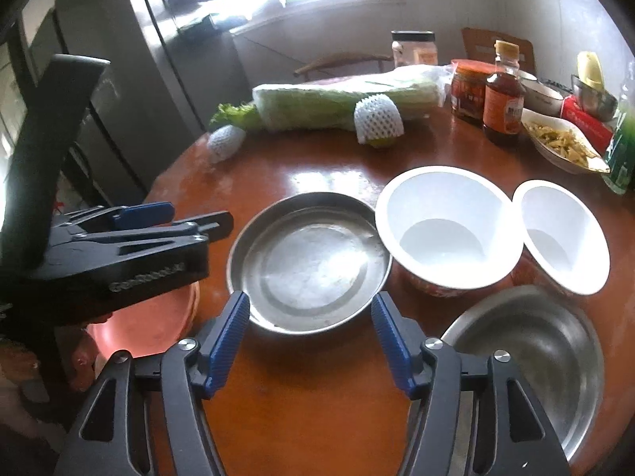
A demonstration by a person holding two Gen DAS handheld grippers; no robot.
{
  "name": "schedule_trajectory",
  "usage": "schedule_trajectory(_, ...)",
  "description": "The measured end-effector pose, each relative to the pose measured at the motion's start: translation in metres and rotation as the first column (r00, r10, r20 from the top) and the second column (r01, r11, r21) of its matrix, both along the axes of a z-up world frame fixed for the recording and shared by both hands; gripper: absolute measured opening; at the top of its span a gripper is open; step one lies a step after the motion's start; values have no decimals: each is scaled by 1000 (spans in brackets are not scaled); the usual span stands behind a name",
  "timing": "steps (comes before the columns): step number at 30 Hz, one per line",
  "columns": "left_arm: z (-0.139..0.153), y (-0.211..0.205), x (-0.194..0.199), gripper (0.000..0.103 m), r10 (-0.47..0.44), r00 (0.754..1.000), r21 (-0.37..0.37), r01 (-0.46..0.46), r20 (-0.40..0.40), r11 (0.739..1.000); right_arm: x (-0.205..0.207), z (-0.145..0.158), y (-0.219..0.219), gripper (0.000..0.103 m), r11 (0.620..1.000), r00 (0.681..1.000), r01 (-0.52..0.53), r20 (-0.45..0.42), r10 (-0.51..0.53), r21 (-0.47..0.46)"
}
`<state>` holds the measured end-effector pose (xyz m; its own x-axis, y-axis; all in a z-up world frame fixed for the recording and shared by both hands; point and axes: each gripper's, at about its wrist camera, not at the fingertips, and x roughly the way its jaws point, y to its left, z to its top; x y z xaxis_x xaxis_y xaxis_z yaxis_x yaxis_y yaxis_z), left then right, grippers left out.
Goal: Organize plates and bowls
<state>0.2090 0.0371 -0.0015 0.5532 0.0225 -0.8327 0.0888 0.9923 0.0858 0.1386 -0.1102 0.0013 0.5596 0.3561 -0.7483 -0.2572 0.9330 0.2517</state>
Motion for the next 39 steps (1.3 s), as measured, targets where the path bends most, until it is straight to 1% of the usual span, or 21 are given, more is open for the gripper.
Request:
schedule_trajectory(6,-15,-4,16,63,-18,999,-15,17,-51,1000,15,-4,1,68,999,999,0,-35,-2,-43)
schedule_trajectory(8,-19,-5,21,61,-20,998,-26,18,-62,999,20,-6,2,70,998,999,1,-49,-4,-57)
schedule_trajectory(11,-27,-7,27,55,-24,996,-23,22,-89,999,25,-10,2,71,997,997,5,-74,-11,-71)
schedule_trajectory(14,-35,-8,31,47,-30,993,-13,29,-117,1000,30,-13,3,71,997,996,8,-91,-15,-75)
schedule_trajectory(16,-40,-9,33,37,-30,990,2,31,-137,1000,31,-14,3,71,996,996,15,-91,-23,-82)
schedule_trajectory(19,-43,-5,34,34,-31,989,-6,30,-147,1000,32,-14,5,71,996,995,17,-92,-25,-87)
schedule_trajectory(24,-44,7,35,33,-19,989,-25,16,-149,1000,35,-15,10,71,995,995,15,-97,-24,-96)
schedule_trajectory(31,-42,31,38,33,39,988,-27,-44,-148,999,39,-21,18,71,996,993,9,-116,-20,-94)
schedule_trajectory(35,-42,35,37,33,35,988,-48,-43,-150,998,45,-26,26,71,997,993,2,-120,-12,-83)
schedule_trajectory(37,-42,35,37,32,31,989,-52,-39,-148,998,48,-28,28,71,998,993,-2,-116,-5,-63)
schedule_trajectory(39,-42,35,37,27,18,989,-64,-28,-147,998,52,-31,32,62,999,995,-10,-103,5,-48)
